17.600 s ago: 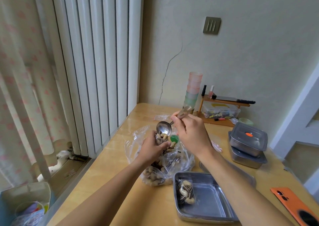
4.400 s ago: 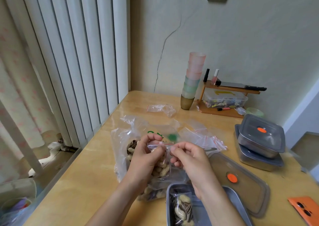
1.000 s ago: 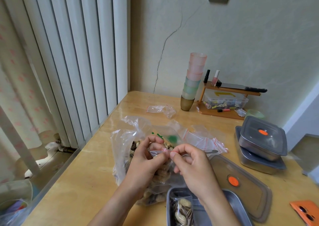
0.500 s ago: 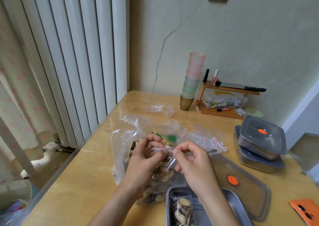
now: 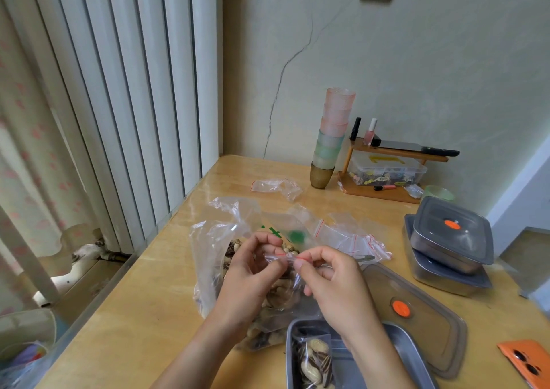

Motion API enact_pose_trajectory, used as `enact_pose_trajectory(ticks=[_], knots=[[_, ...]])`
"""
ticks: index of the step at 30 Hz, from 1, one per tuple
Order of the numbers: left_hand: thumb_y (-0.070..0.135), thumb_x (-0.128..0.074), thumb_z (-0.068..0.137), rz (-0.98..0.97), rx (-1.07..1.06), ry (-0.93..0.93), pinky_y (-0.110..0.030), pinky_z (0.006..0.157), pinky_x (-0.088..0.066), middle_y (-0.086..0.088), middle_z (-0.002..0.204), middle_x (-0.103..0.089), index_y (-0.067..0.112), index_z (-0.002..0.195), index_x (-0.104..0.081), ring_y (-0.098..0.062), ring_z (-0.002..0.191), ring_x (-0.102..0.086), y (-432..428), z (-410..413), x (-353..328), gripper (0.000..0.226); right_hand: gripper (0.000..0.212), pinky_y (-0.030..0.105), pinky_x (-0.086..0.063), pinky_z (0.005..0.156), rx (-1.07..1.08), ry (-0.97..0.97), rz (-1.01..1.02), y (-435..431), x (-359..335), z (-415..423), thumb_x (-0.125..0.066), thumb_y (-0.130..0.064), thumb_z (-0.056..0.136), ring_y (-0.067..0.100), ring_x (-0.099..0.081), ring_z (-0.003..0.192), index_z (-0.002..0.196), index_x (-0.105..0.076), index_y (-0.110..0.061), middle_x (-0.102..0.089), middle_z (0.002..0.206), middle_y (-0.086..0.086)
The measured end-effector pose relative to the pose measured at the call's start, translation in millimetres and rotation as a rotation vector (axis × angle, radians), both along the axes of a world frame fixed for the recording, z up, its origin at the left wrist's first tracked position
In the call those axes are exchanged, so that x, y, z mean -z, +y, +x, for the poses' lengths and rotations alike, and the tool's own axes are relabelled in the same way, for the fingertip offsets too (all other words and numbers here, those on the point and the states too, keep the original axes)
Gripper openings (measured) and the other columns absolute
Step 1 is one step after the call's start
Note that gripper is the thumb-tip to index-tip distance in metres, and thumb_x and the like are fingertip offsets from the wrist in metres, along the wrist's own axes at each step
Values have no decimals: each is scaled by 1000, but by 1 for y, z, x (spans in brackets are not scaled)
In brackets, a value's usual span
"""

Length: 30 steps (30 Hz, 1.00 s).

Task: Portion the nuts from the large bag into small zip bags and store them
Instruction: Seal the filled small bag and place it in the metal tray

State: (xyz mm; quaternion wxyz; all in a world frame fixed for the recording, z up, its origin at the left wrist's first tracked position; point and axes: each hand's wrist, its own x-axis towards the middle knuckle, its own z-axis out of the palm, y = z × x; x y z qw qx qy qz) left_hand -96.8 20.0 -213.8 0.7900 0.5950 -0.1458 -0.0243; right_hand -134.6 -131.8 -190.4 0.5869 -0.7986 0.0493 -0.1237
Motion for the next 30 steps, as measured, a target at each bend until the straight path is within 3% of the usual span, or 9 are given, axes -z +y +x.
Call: enact_pose_trajectory(ticks=[4, 8, 13, 17, 20, 26, 30], knots=[[-7, -65, 93, 0, -7, 1, -27, 77, -54, -9, 90, -63, 10, 107, -62, -19, 84, -60, 1, 2, 2, 23, 8, 24, -46, 59, -31, 31, 31, 1, 1, 1, -74, -17, 93, 9, -61, 55, 86, -73, -19, -66, 60, -3], [-8, -64, 92, -23, -2, 37, -27, 72, -52, -7, 88, -61, 9, 106, -60, -20, 82, -57, 0, 2, 3, 23, 11, 30, -45, 61, -24, 24, 19, 1, 4, 2, -75, -16, 92, 13, -59, 55, 82, -73, -22, -65, 57, -1], [8, -70, 81, -39, 2, 64, -30, 75, -54, -8, 87, -64, 11, 103, -61, -19, 81, -60, -2, 3, 3, 24, 9, 38, -50, 66, -21, -11, -22, 1, 9, 5, -75, -26, 87, 15, -60, 58, 84, -72, -34, -68, 63, 1], [-3, -70, 88, -28, 8, 75, -28, 76, -56, -8, 88, -64, 6, 105, -60, -20, 82, -61, -2, 4, 6, 21, 8, 42, -50, 61, -14, -39, -77, 2, 10, 5, -72, -26, 87, 22, -59, 57, 84, -70, -32, -68, 64, 5], [6, -71, 81, -40, 16, 88, -27, 77, -55, -7, 87, -65, 8, 103, -60, -19, 83, -61, -2, 4, 6, 25, 13, 42, -51, 60, 11, -46, -126, 2, 9, 4, -73, -20, 90, 30, -62, 60, 79, -69, -25, -69, 63, 5], [-7, -66, 93, -52, 8, 77, -30, 70, -56, -11, 91, -65, 3, 109, -59, -23, 82, -62, 2, 3, 0, 20, 10, 23, -39, 53, -10, -114, -243, 4, -2, -2, -74, -24, 91, 7, -51, 49, 83, -69, -24, -67, 61, 0], [-1, -66, 95, -79, 21, 45, -29, 71, -56, -11, 94, -71, 0, 114, -57, -22, 84, -67, 4, -1, -6, 21, 12, 30, -44, 54, -14, -180, -307, 2, -6, -2, -74, -28, 93, 13, -56, 55, 81, -70, -27, -66, 67, -7]])
